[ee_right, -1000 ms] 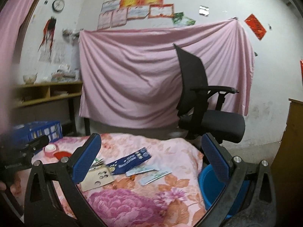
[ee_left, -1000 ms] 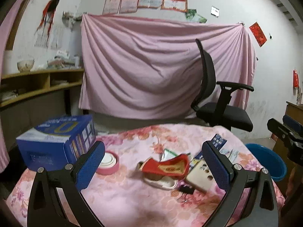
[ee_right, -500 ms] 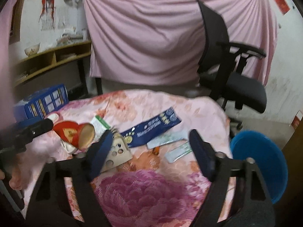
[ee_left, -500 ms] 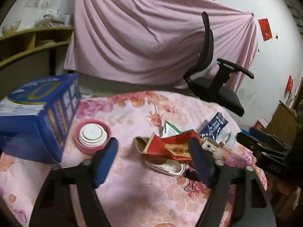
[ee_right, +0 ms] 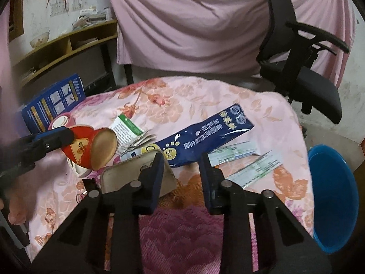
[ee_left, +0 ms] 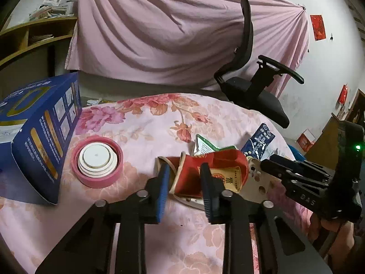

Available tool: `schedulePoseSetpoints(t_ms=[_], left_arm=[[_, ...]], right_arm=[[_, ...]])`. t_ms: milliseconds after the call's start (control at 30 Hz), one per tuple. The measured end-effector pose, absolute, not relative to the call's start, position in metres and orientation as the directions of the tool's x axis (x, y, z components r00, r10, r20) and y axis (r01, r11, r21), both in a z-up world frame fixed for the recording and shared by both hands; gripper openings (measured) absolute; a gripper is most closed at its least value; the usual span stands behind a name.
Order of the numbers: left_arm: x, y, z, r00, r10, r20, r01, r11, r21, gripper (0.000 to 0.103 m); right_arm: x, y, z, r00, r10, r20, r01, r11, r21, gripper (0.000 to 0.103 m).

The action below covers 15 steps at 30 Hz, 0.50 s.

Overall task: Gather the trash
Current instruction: 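Grasp the red paper packet with the left tool while the right tool grasps the beige phone case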

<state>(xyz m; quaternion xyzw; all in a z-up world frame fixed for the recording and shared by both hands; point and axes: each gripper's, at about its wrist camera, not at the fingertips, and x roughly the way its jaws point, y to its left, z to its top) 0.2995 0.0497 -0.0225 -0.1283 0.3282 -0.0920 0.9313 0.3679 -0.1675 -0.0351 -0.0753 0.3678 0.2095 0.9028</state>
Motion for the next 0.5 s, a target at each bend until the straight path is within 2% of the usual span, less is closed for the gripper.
schedulePoseSetpoints(t_ms=[200,333,367,500], left_arm=[[0.2974,0.0445,-0.0205,0.764,-0.270,-0.586,0.117,0.951,-0.285,0.012],[0.2947,0.0429,-0.0186,0.770,-0.279,-0.574,0.138,0.951,-0.277,0.006],[0.2943,0.0427,-0.0184,0.771,-0.282,-0.571,0.142,0.950,-0.278,0.003],[0.2913,0.0421,-0.0162,0.777,-0.291,-0.558,0.153,0.947,-0.281,0.001]], right_arm=[[0.3728,-0.1672,-0.0419,0.593,0.352,-0.724,-0.450,0.891,0.064,0.049],[0.3718,-0.1659,-0.0433,0.574,0.376,-0.727,-0.465,0.881,0.089,0.037],[0.3713,-0.1659,-0.0432,0.576,0.375,-0.727,-0.464,0.882,0.087,0.037],[0.3679,-0.1660,-0.0420,0.578,0.385,-0.719,-0.469,0.878,0.093,0.030]])
